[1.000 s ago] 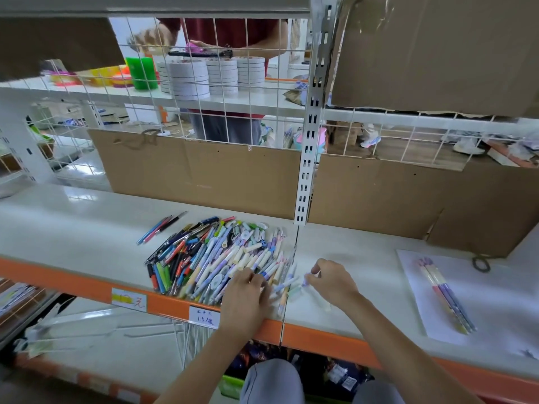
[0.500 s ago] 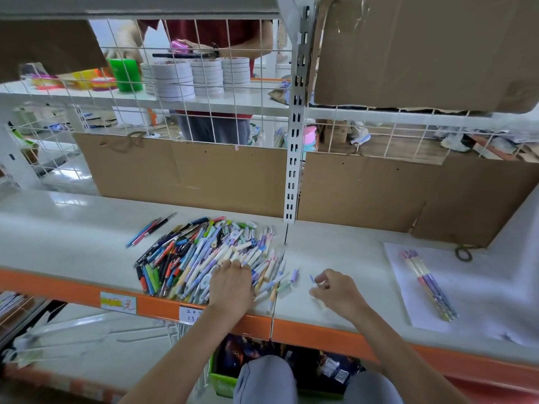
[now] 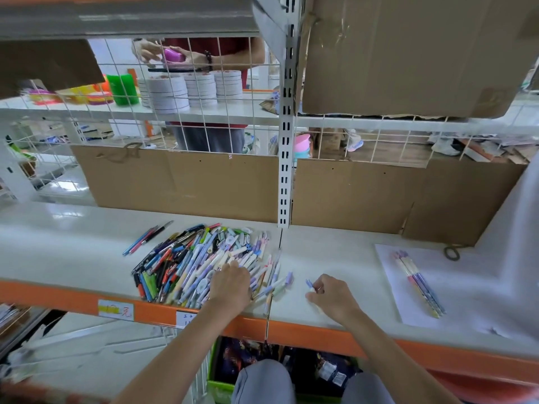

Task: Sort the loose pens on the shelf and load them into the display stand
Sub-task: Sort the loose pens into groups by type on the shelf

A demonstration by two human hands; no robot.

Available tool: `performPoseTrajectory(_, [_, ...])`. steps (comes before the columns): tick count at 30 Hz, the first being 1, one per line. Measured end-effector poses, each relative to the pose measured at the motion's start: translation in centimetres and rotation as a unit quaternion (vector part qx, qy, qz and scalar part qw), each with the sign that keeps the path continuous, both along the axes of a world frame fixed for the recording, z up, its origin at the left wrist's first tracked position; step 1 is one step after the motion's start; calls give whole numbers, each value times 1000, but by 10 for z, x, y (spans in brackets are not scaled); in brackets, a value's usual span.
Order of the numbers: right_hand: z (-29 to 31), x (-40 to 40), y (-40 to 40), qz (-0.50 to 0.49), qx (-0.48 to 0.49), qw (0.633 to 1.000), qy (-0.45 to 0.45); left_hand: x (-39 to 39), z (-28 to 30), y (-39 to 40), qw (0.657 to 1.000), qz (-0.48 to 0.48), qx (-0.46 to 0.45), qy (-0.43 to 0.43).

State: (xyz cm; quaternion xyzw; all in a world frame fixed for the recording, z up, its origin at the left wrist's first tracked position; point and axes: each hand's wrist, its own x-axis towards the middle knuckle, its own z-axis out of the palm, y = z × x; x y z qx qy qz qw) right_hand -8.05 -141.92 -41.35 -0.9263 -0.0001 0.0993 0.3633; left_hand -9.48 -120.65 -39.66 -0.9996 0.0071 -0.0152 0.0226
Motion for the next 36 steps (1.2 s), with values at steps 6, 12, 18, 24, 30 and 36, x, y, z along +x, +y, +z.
performPoseTrajectory(6, [0, 2, 4, 8, -38, 999, -2, -8, 3, 9, 987, 7, -127, -94])
performPoseTrajectory(12, [0, 3, 19, 40, -75, 996, -42, -30, -7, 0, 982, -77, -167, -45])
performPoseTrajectory(18, [-2, 9, 29, 75, -120, 988, -57, -21, -14, -1, 990, -23, -138, -18])
performPoseTrajectory(24, [3, 28, 39, 60, -99, 990, -77, -15, -17, -1, 980, -1, -200, -22])
performPoseTrajectory(30, [9, 56, 66, 102, -99, 985, -94, -17, -13, 21, 973, 34, -208, -93])
performPoseTrajectory(36, [12, 84, 93, 118, -98, 985, -72, -17, -20, 39, 964, 66, -230, -113])
